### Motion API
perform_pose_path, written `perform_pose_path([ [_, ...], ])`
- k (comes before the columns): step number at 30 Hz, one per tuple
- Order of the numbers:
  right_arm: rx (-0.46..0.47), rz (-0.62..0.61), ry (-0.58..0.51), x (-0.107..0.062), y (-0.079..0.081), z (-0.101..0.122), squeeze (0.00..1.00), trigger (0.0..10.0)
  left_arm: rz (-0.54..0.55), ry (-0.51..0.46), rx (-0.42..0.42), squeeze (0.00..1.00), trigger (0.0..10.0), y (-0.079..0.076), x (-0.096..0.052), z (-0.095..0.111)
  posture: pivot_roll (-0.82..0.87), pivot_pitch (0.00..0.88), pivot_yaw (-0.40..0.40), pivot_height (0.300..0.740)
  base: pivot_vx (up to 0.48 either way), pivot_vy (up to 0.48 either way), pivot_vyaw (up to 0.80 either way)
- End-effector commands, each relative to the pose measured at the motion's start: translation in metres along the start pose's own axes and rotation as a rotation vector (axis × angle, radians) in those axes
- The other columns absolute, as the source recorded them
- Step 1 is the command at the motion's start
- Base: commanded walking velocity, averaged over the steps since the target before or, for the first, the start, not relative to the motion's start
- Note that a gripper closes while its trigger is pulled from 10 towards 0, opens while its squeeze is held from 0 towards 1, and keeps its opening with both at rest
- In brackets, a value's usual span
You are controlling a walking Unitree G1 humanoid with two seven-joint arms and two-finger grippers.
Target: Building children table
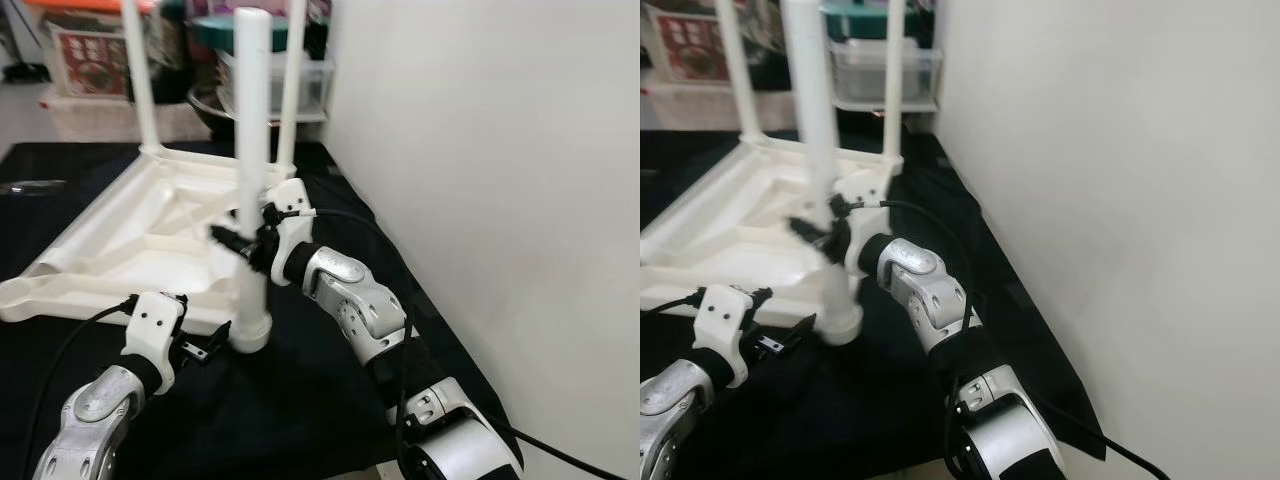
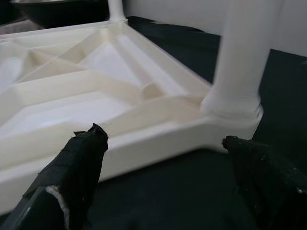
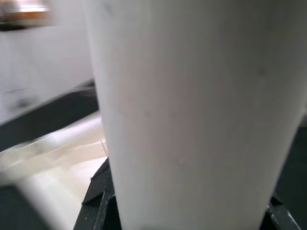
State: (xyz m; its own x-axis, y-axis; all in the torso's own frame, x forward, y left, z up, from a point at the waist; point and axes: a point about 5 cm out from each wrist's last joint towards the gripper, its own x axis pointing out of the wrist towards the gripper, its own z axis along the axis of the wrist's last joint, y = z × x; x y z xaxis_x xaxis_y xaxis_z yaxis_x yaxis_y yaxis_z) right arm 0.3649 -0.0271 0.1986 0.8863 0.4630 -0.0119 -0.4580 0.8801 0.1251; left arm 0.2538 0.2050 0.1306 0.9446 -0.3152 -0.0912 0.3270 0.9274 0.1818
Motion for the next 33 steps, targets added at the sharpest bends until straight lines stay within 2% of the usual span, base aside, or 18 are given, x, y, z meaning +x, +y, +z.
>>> perform_pose_path([
  [1,0.051,-0.286,0.164,-0.015,-0.044,-0.038,0.0,0.0,-0.015,-0.006,-0.009,0.0,10.0,-0.003,0.0,0.001,0.2,0.0,-0.133,0.74,0.0,0.0,0.0],
  [2,0.051,-0.286,0.164,-0.015,-0.044,-0.038,0.0,0.0,-0.015,-0.006,-0.009,0.0,10.0,-0.003,0.0,0.001,0.2,0.0,-0.133,0.74,0.0,0.0,0.0],
  [4,0.064,-0.559,0.156,-0.04,-0.075,-0.048,0.0,0.0,-0.028,-0.003,-0.014,0.0,10.0,-0.007,0.003,0.0,0.17,0.0,-0.122,0.74,0.0,0.0,0.0],
  [8,0.062,-0.614,0.143,-0.049,-0.079,-0.05,0.0,0.0,-0.033,-0.003,-0.015,0.0,10.0,-0.008,0.004,0.0,0.17,0.0,-0.123,0.74,0.0,0.0,0.0],
  [10,0.058,-0.575,0.155,-0.051,-0.071,-0.052,0.0,10.0,-0.036,-0.005,-0.019,0.0,10.0,-0.008,0.006,0.0,0.17,0.0,-0.114,0.74,0.0,0.0,0.0],
  [12,0.066,-0.55,0.125,-0.049,-0.068,-0.05,0.03,10.0,-0.038,-0.005,-0.019,0.0,10.0,-0.008,0.007,0.0,0.16,0.0,-0.116,0.74,0.0,0.0,0.0],
  [13,0.095,-0.503,0.103,-0.045,-0.064,-0.046,1.0,10.0,-0.037,-0.005,-0.018,0.0,10.0,-0.008,0.007,0.0,0.16,0.0,-0.12,0.74,0.0,0.0,0.0],
  [15,0.12,-0.473,0.09,-0.041,-0.062,-0.042,1.0,10.0,-0.035,-0.006,-0.019,0.0,10.0,-0.007,0.007,0.0,0.16,0.0,-0.121,0.74,0.0,0.0,0.0],
  [16,0.092,-0.438,0.081,-0.037,-0.061,-0.034,0.88,10.0,-0.032,-0.007,-0.019,0.0,10.0,-0.007,0.007,0.0,0.17,0.0,-0.123,0.74,0.0,0.0,0.0],
  [17,0.092,-0.438,0.081,-0.037,-0.061,-0.034,0.88,10.0,-0.032,-0.007,-0.019,0.0,10.0,-0.007,0.007,0.0,0.17,0.0,-0.123,0.74,0.0,0.0,0.0],
  [18,0.049,-0.389,0.065,-0.032,-0.062,-0.024,0.0,10.0,-0.031,-0.008,-0.02,0.0,10.0,-0.007,0.006,0.0,0.16,0.0,-0.121,0.74,0.0,0.0,0.0],
  [20,0.015,-0.361,0.053,-0.029,-0.063,-0.017,0.0,10.0,-0.031,-0.009,-0.021,0.0,10.0,-0.007,0.006,0.001,0.16,0.0,-0.121,0.74,0.0,0.0,0.0],
  [23,-0.025,0.05,-0.088,-0.024,-0.044,0.013,0.0,10.0,-0.034,-0.004,-0.02,0.0,10.0,-0.008,0.007,-0.002,0.16,0.0,-0.118,0.74,0.0,0.0,0.0],
  [24,-0.05,0.135,-0.117,-0.025,-0.04,0.018,0.0,10.0,-0.034,-0.005,-0.02,0.0,10.0,-0.008,0.007,-0.001,0.16,0.0,-0.118,0.74,0.0,0.0,0.0],
  [27,-0.085,0.251,-0.125,-0.026,-0.033,0.02,0.0,10.0,-0.035,-0.009,-0.02,0.0,10.0,-0.008,0.009,0.0,0.17,0.0,-0.12,0.74,0.0,0.0,0.0],
  [29,-0.168,0.516,-0.112,-0.033,-0.015,0.017,0.0,10.0,-0.034,-0.016,-0.018,0.0,10.0,-0.008,0.011,0.002,0.18,0.0,-0.125,0.74,0.0,0.0,0.0],
  [31,-0.168,0.516,-0.112,-0.033,-0.015,0.017,0.0,10.0,-0.034,-0.016,-0.018,0.0,10.0,-0.008,0.011,0.002,0.18,0.0,-0.125,0.74,0.0,0.0,0.0],
  [33,-0.228,0.843,-0.045,-0.041,0.012,0.002,0.0,10.0,-0.031,-0.02,-0.015,0.0,10.0,-0.007,0.01,0.003,0.2,0.0,-0.134,0.74,0.0,0.0,0.0],
])
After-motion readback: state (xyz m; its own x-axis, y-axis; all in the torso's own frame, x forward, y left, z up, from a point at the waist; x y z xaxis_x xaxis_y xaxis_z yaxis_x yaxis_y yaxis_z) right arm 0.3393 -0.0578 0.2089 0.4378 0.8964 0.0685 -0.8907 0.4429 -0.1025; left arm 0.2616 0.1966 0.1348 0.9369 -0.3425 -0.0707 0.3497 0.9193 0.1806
